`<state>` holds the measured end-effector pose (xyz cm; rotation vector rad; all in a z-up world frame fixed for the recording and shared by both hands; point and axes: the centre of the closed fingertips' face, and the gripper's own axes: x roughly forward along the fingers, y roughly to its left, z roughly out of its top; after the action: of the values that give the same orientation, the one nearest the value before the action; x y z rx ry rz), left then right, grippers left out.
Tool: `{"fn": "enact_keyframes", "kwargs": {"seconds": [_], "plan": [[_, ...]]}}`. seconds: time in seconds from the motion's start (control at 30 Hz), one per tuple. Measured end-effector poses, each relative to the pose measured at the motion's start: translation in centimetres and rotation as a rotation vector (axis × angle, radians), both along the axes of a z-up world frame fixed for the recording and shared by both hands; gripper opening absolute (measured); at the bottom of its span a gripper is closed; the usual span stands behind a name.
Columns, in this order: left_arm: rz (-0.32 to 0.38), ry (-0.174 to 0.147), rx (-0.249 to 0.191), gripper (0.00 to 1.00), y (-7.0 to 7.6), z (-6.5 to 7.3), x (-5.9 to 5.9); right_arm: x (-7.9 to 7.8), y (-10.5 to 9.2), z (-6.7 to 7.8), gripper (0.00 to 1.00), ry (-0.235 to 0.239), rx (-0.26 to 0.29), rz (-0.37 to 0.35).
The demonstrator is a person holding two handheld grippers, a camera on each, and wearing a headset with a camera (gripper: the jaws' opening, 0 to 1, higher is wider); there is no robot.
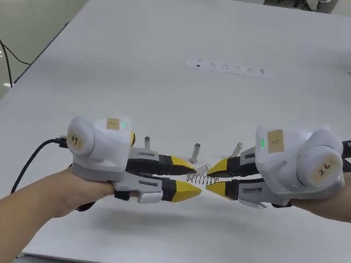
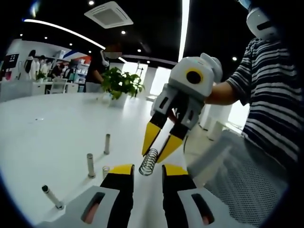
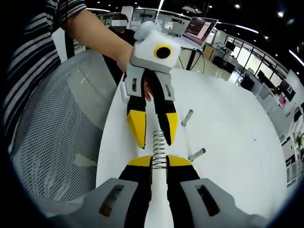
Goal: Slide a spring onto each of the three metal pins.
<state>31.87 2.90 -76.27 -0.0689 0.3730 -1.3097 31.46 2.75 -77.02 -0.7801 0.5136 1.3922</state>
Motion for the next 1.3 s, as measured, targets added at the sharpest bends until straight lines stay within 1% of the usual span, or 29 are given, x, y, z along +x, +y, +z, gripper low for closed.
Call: {"fn": "enact_keyframes", "kwargs": {"seconds": [0.1, 0.23, 0.33, 0.43, 0.57, 0.63, 0.7, 0.73, 0.77, 0.83, 0.87, 0.97, 1.13, 1.23, 1.3], "plan": [[-0.002, -0.001, -0.004, 0.12, -0.2, 0.08, -0.01, -0.24, -0.12, -0.2, 0.08, -0.006, -0.017, 0.012], [-0.018, -0.002, 0.001, 0.11, -0.54, -0.07, -0.23, -0.33, -0.1, -0.19, 0.08, -0.001, -0.014, 0.012], [-0.019, -0.007, -0.005, 0.05, -0.59, 0.01, -0.25, -0.34, -0.13, -0.23, 0.08, -0.001, -0.016, 0.013], [-0.02, -0.006, -0.007, 0.05, -0.7, -0.02, -0.27, -0.37, -0.21, -0.26, 0.08, 0.002, -0.015, 0.01], [-0.027, -0.005, -0.009, 0.04, -0.89, -0.01, -0.42, -0.49, -0.34, -0.28, 0.08, 0.019, -0.005, 0.002], [-0.029, -0.009, -0.008, 0.04, -0.94, 0.02, -0.44, -0.49, -0.37, -0.28, 0.08, 0.019, -0.001, 0.001], [-0.033, 0.003, -0.009, 0.03, -1.0, 0.0, -0.53, -0.59, -0.38, -0.35, 0.08, 0.019, -0.003, 0.002], [-0.045, 0.009, -0.014, 0.02, -1.03, 0.05, -0.74, -0.52, -0.52, -0.46, 0.08, 0.009, -0.011, 0.004], [-0.041, 0.01, -0.015, 0.02, -1.04, 0.06, -0.63, -0.64, -0.5, -0.49, 0.08, 0.012, -0.005, 0.009], [-0.052, 0.013, -0.01, 0.02, -1.04, -0.05, -0.79, -0.78, -0.52, -0.56, 0.08, 0.027, -0.002, 0.001], [-0.053, 0.016, -0.01, 0.02, -1.04, -0.09, -0.8, -0.77, -0.51, -0.62, 0.08, 0.027, -0.001, 0.001], [-0.061, 0.019, -0.008, 0.02, -0.98, -0.23, -0.85, -0.9, -0.47, -0.68, 0.08, 0.032, -0.001, 0.002], [-0.065, 0.014, -0.009, 0.02, -0.9, -0.17, -0.81, -0.88, -0.43, -0.56, 0.08, 0.03, 0.009, 0.002], [-0.067, 0.019, -0.011, 0.02, -0.9, -0.15, -0.88, -0.82, -0.48, -0.53, 0.09, 0.027, 0.014, 0.008], [-0.068, 0.021, -0.014, 0.02, -0.92, -0.06, -0.97, -0.87, -0.68, -0.6, 0.1, 0.041, 0.009, 0.006]]}}
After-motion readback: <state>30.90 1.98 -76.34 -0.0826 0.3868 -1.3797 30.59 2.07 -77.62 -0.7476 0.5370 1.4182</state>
